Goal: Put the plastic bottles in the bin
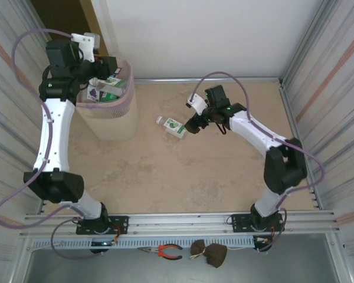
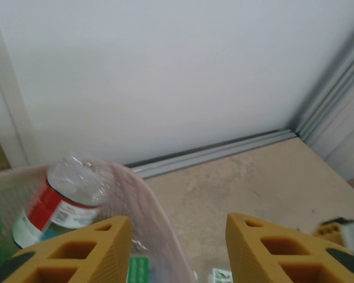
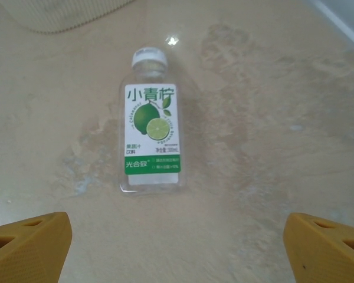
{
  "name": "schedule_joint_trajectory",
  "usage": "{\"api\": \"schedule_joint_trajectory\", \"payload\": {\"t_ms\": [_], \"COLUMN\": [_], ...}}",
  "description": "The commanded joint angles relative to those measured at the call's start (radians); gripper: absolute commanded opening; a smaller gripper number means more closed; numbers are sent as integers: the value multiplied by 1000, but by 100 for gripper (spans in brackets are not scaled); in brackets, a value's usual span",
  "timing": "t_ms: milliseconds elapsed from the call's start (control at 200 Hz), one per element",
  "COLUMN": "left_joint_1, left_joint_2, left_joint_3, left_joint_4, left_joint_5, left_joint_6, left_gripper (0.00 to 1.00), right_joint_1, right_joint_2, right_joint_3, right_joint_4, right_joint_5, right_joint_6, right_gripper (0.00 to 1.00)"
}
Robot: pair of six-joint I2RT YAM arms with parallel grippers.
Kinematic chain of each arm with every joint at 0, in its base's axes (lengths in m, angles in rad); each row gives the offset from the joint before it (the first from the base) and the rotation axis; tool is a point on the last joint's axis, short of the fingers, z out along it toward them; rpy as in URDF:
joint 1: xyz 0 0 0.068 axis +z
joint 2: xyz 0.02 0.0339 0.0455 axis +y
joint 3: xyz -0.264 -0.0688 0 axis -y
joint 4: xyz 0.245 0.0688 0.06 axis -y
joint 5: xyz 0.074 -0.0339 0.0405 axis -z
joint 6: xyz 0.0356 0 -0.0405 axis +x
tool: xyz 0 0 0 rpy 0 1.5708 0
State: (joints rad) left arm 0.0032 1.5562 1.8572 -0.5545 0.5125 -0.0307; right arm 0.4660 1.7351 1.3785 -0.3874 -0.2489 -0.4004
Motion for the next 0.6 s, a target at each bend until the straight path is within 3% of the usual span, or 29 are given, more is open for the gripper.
{"api": "schedule_joint_trajectory", "payload": {"t_ms": [0, 276, 596], "left_joint_1": [-25, -63, -106], "left_joint_2": [-71, -227, -285], "left_joint_3": [-96, -307, -392], "left_joint_4": [-5, 75, 86], "left_joint_5": [59, 64, 62], "left_joint_6": [-30, -98, -117], "left_gripper": [48, 52, 54], "right_joint_1": [-1, 28, 54], "right_joint_2": [92, 293, 451], "right_joint_3": [71, 171, 285], "right_joint_4": [-36, -25, -44], "right_joint_5": [-59, -60, -42], "right_joint_6": [6, -28, -25], "right_gripper": [91, 95, 96]}}
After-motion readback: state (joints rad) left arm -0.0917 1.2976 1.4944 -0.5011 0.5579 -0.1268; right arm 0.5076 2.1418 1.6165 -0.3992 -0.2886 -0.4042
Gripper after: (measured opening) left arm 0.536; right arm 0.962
